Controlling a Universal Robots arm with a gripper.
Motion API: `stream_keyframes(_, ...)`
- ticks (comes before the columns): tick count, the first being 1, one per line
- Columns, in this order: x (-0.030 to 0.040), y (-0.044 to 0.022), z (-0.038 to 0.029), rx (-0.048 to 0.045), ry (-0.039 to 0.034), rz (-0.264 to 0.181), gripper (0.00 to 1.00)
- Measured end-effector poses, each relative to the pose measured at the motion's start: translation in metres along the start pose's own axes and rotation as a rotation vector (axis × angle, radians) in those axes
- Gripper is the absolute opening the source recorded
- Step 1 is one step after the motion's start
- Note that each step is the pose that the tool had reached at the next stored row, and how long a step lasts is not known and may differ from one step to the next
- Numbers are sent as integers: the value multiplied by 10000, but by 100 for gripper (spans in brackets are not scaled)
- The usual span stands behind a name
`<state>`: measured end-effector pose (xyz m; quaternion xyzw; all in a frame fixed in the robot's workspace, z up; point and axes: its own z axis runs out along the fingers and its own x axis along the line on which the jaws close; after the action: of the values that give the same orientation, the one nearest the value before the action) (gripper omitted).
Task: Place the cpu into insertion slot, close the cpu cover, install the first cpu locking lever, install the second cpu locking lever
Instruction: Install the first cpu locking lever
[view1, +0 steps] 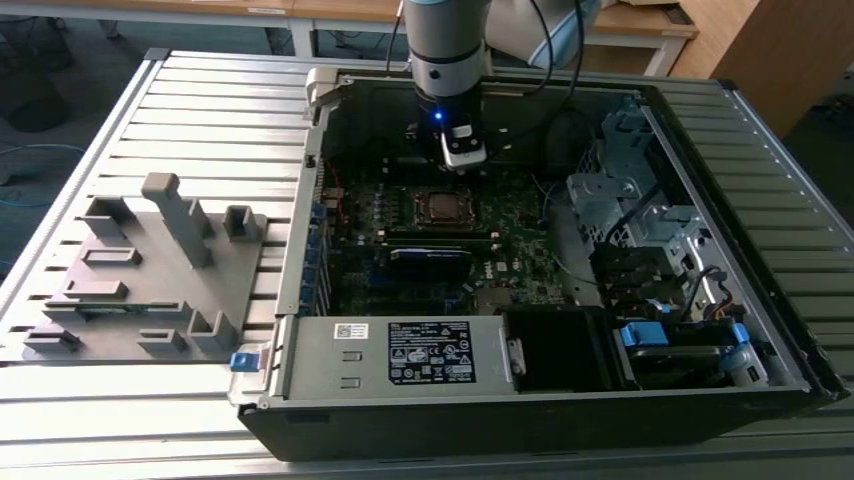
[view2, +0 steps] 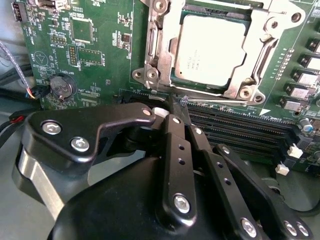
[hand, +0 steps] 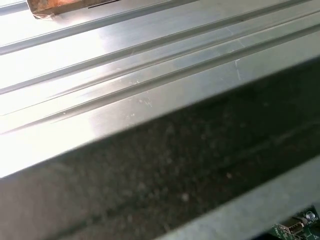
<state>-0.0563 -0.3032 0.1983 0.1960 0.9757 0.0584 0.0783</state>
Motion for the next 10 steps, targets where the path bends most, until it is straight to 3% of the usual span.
stream_keyframes(10, 16, 12, 11, -6, -10, 2, 10)
